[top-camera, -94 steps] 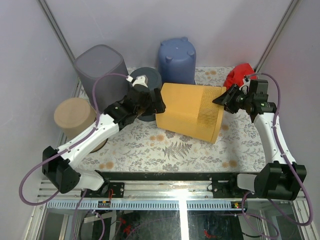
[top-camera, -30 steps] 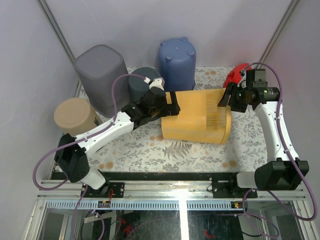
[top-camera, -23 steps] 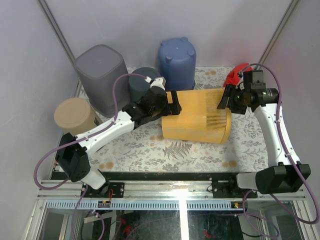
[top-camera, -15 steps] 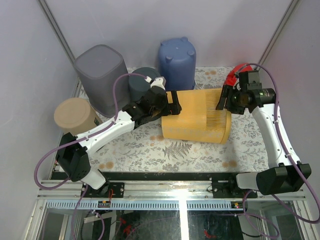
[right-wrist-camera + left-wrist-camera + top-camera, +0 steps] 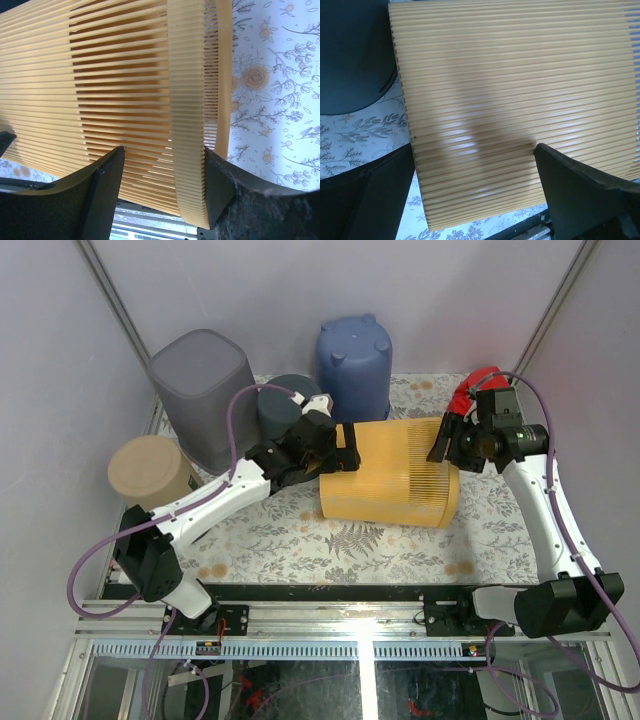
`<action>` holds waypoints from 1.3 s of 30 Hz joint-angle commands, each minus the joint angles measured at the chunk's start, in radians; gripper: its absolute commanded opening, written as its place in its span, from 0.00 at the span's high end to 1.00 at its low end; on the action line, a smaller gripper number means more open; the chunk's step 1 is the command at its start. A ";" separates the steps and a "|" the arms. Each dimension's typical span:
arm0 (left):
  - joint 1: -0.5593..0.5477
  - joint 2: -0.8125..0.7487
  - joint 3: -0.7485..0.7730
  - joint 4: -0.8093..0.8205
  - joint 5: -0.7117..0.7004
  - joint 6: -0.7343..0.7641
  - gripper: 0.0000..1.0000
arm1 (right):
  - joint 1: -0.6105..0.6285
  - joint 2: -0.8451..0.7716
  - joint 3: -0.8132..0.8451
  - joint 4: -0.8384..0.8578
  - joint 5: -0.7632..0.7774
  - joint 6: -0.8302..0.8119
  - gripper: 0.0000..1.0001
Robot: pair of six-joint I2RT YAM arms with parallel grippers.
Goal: Turn the large container upside down
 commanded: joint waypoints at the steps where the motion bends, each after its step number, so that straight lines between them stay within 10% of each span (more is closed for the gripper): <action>1: -0.049 -0.018 0.108 0.031 0.025 -0.022 0.03 | 0.029 -0.028 -0.037 0.094 -0.155 0.054 0.33; 39: -0.185 0.145 0.557 -0.121 0.040 0.126 0.05 | 0.016 -0.443 -0.579 0.406 -0.341 0.188 0.31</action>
